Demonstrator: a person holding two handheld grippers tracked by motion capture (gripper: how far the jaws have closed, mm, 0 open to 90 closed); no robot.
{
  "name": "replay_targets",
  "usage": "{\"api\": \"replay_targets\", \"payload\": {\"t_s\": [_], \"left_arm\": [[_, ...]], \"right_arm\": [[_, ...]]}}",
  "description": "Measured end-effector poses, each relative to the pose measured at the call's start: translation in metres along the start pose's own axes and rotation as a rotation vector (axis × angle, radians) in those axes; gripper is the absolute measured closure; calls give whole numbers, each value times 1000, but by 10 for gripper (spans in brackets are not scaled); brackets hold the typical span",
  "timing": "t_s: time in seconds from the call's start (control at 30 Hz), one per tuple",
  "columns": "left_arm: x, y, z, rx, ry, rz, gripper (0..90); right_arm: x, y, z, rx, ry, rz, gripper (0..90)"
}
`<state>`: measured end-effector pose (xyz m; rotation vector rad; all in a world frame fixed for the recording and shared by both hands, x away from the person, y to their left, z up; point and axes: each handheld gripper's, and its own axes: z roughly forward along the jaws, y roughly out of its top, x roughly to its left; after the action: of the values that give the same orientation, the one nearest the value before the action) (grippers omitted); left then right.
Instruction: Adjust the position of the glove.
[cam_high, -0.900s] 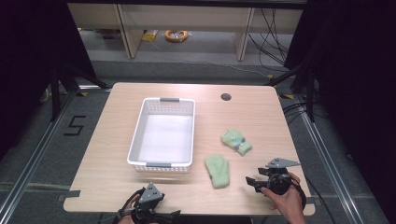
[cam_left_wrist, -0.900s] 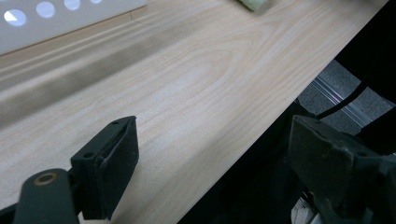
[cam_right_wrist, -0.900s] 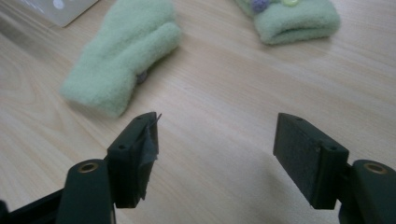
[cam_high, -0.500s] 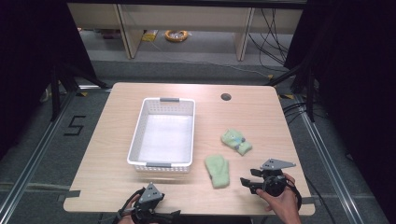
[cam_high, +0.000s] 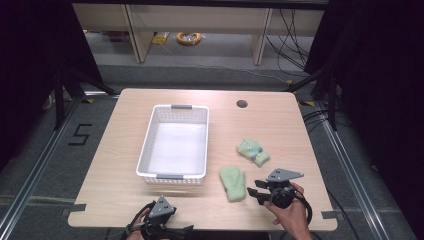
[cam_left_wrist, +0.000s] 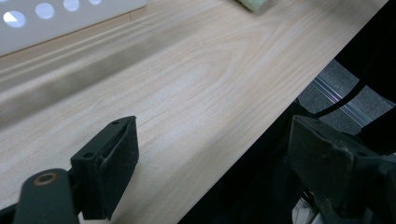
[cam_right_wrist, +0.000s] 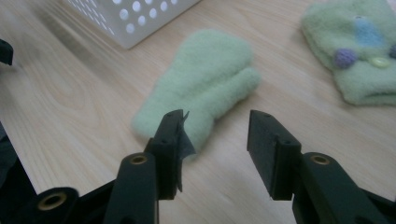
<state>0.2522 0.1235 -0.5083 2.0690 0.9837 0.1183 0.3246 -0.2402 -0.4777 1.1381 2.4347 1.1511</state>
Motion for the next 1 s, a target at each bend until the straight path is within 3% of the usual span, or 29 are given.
{"api": "replay_targets", "payload": {"t_s": [0.03, 0.07, 0.17, 0.2, 0.37, 0.43, 0.47, 0.5, 0.53, 0.73, 0.9, 0.93, 0.97, 1.0], "left_arm": [[0, 0, 0, -4, 0, -1, 158], [0, 0, 0, -2, 1, -2, 158], [0, 0, 1, -2, 0, 0, 158], [0, 0, 1, -1, 0, -2, 158], [0, 0, 0, -3, 0, -3, 158], [0, 0, 0, 2, -4, 1, 158], [0, 0, 0, 2, -4, 1, 158], [0, 0, 0, -4, -2, -1, 158], [0, 0, 1, -1, 0, -1, 158], [0, 0, 1, 3, -2, 3, 158], [-2, 0, 2, -14, -2, -13, 158], [-2, 0, 2, -14, -2, -13, 158], [-2, 0, 2, -13, -2, -13, 158], [-2, 0, 2, -14, -2, -13, 158]], "right_arm": [[3, 1, 2, 1, 10, 27, 593], [2, 3, 4, -5, 15, 0, 609], [7, 7, 8, -9, 12, 15, 623], [10, 11, 14, -2, 14, -19, 631], [15, 16, 27, 60, 2, -26, 632], [15, 15, 32, 57, -10, 9, 624], [14, 15, 31, 84, -16, 11, 615], [12, 14, 34, 70, -34, 0, 602], [11, 15, 34, 96, -32, 20, 597], [7, 12, 42, 124, -26, 36, 575], [4, 14, 48, 133, 17, 28, 738], [4, 14, 48, 133, 17, 28, 738], [4, 14, 48, 129, 32, 21, 800], [4, 14, 48, 129, 32, 21, 800]]}}
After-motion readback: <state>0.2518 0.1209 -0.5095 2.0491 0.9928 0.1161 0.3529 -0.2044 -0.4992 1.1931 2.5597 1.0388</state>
